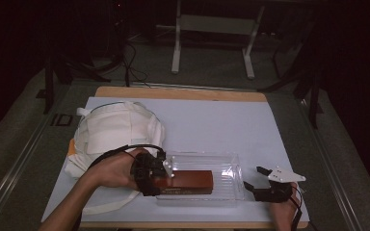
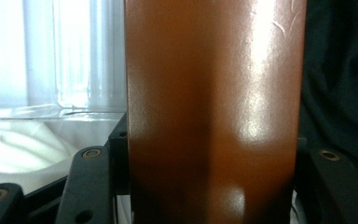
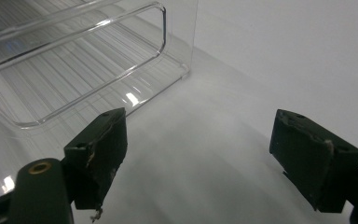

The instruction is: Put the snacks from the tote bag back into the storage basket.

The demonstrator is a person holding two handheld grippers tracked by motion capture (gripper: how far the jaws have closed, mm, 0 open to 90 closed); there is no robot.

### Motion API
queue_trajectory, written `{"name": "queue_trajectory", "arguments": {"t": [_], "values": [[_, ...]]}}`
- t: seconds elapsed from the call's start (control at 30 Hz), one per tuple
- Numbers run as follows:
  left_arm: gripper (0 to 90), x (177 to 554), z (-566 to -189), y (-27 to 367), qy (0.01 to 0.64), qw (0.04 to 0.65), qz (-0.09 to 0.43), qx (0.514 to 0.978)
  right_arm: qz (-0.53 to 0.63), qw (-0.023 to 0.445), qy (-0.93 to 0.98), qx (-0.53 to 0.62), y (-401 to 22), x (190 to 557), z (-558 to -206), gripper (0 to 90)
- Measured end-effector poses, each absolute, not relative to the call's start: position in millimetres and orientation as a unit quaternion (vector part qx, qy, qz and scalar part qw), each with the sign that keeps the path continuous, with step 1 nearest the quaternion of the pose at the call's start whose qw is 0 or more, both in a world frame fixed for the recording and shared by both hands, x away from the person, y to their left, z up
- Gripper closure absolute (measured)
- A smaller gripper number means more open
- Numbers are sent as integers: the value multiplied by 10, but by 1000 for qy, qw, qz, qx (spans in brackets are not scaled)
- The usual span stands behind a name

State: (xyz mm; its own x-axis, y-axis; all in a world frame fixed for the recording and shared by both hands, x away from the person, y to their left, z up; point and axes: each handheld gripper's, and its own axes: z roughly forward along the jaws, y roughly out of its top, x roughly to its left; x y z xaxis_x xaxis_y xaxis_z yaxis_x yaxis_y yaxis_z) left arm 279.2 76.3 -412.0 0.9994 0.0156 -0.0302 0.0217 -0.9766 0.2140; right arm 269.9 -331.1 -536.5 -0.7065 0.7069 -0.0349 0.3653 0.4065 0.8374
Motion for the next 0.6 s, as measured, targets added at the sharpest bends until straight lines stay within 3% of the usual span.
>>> {"name": "queue_trajectory", "arguments": {"t": [0.6], "values": [[432,2789,-4133,566,-9,93,-8,996,435,195,815,329,-3313,2702,-5365,189]]}}
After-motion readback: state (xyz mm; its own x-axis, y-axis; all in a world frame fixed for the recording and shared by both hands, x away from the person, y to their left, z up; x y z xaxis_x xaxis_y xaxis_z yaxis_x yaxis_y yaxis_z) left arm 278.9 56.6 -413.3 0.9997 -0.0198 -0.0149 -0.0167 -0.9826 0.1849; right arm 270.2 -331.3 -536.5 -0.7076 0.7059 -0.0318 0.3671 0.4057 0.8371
